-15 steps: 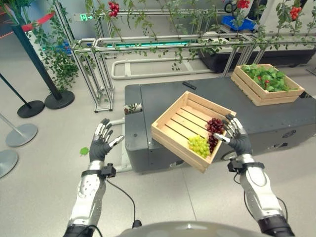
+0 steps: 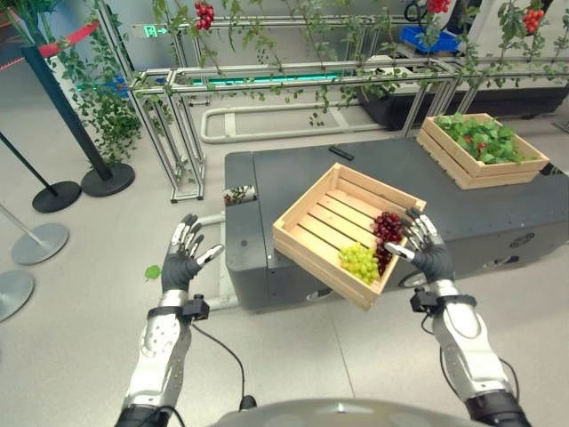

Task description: Pick up the fruits from the basket on one side to the basket on the other side

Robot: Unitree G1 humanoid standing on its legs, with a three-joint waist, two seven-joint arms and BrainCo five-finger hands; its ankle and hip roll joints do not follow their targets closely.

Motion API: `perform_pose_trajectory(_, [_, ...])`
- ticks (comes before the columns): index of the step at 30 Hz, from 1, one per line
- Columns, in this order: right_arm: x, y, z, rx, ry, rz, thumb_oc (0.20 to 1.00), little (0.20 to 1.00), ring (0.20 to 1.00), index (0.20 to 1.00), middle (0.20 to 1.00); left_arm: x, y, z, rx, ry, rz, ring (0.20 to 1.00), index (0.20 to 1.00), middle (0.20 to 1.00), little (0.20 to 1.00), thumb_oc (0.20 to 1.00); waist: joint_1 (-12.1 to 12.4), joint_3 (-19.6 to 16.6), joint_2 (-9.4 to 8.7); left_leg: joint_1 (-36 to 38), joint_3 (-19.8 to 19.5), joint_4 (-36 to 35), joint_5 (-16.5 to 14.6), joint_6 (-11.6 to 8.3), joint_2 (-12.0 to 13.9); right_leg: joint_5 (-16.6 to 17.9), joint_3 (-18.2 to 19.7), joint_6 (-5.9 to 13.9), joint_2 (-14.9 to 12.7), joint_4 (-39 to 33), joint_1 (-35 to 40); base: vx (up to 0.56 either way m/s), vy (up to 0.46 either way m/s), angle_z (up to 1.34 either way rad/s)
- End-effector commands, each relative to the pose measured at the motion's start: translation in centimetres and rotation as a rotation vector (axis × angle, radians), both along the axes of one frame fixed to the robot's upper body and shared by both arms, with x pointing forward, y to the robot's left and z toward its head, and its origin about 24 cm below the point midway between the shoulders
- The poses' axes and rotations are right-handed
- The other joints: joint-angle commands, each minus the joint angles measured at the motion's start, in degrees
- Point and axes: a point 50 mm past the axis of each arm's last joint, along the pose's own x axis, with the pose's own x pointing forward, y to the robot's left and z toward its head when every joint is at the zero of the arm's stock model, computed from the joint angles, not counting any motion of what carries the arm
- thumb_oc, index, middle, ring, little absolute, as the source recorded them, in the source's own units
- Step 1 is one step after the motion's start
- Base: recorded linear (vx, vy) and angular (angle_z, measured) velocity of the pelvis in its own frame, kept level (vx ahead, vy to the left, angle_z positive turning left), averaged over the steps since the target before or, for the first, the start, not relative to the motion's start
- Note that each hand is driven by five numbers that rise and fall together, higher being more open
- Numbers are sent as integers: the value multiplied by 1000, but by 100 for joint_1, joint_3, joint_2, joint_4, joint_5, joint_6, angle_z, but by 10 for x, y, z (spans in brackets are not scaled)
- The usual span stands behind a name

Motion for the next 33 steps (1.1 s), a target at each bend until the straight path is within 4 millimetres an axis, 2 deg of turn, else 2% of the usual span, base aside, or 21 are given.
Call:
perform_pose_trajectory(1, [12, 1, 23, -6, -136, -2, 1000, 1000, 1000, 1000, 1000, 16, 5, 15, 8, -86, 9, 1000, 1000, 1000, 1000, 1000, -51, 108, -8, 353, -33, 50, -613, -91, 80, -151, -83, 44, 158, 30, -309, 0, 0, 0])
perform_pose_trajectory(11, [11, -5, 26, -47, -140, -13, 1000, 1000, 1000, 1000, 1000, 15, 9, 19, 25, -106, 25, 1000, 1000, 1000, 1000, 1000, -31, 123, -29, 339, -77, 65, -611, -91, 69, -168, -133, 38, 157, 30, -285, 2, 0, 1])
perform_pose_trajectory(15, [20, -20, 44, -207, -171, -9, 1000, 1000, 1000, 1000, 1000, 15, 17, 25, 42, -128, 41, 1000, 1000, 1000, 1000, 1000, 38, 169, -83, 284, -124, 76, -611, -84, 56, -154, -153, 43, 149, 30, -318, 1, -7, 10])
perform_pose_trajectory(16, [26, -34, 59, -334, -187, -17, 1000, 1000, 1000, 1000, 1000, 14, 21, 27, 59, -133, 46, 1000, 1000, 1000, 1000, 1000, 88, 207, -116, 226, -156, 76, -600, -88, 45, -145, -189, 46, 142, 30, -358, -9, -9, 10])
perform_pose_trajectory(18, [30, -40, 65, -384, -189, -17, 1000, 1000, 1000, 1000, 1000, 14, 22, 29, 64, -141, 45, 1000, 1000, 1000, 1000, 1000, 105, 235, -126, 183, -173, 78, -589, -91, 39, -137, -206, 48, 140, 30, -388, -15, -10, 12])
perform_pose_trajectory(19, [34, -47, 75, -473, -190, -15, 1000, 1000, 1000, 1000, 1000, 14, 25, 31, 71, -146, 48, 1000, 1000, 1000, 1000, 1000, 137, 297, -146, 161, -183, 88, -599, -102, 45, -138, -213, 52, 144, 30, -401, -51, -11, 14])
perform_pose_trajectory(21, [42, -59, 105, -665, -235, 2, 1000, 1000, 1000, 1000, 1000, 13, 30, 38, 90, -165, 47, 1000, 1000, 1000, 1000, 1000, 175, 393, -165, 12, -219, 99, -544, -99, 34, -83, -220, 49, 137, 34, -540, -66, -4, 8])
perform_pose_trajectory(23, [49, -59, 145, -943, -329, 0, 1000, 1000, 1000, 1000, 1000, 13, 32, 44, 113, -190, 41, 1000, 1000, 1000, 1000, 1000, 228, 523, -165, -117, -272, 123, -517, -99, 21, -71, -238, 39, 141, 65, -648, -62, -4, 8])
perform_pose_trajectory(28, [72, -49, 218, -1396, -469, -26, 1000, 1000, 1000, 1000, 1000, 22, 33, 69, 159, -284, 29, 1000, 1000, 1000, 1000, 1000, 416, 1001, -206, -643, -463, 357, -457, -117, 26, -104, -351, -11, 95, 420, -1170, -138, -15, 5])
perform_pose_trajectory(33, [90, -34, 269, -1734, -517, -48, 1000, 1000, 1000, 1000, 1000, 33, 36, 97, 214, -389, 45, 1000, 1000, 1000, 1000, 1000, 543, 1462, -266, -1337, -630, 837, -451, -98, 33, -159, -404, -50, -26, 991, -1880, -158, -11, 14])
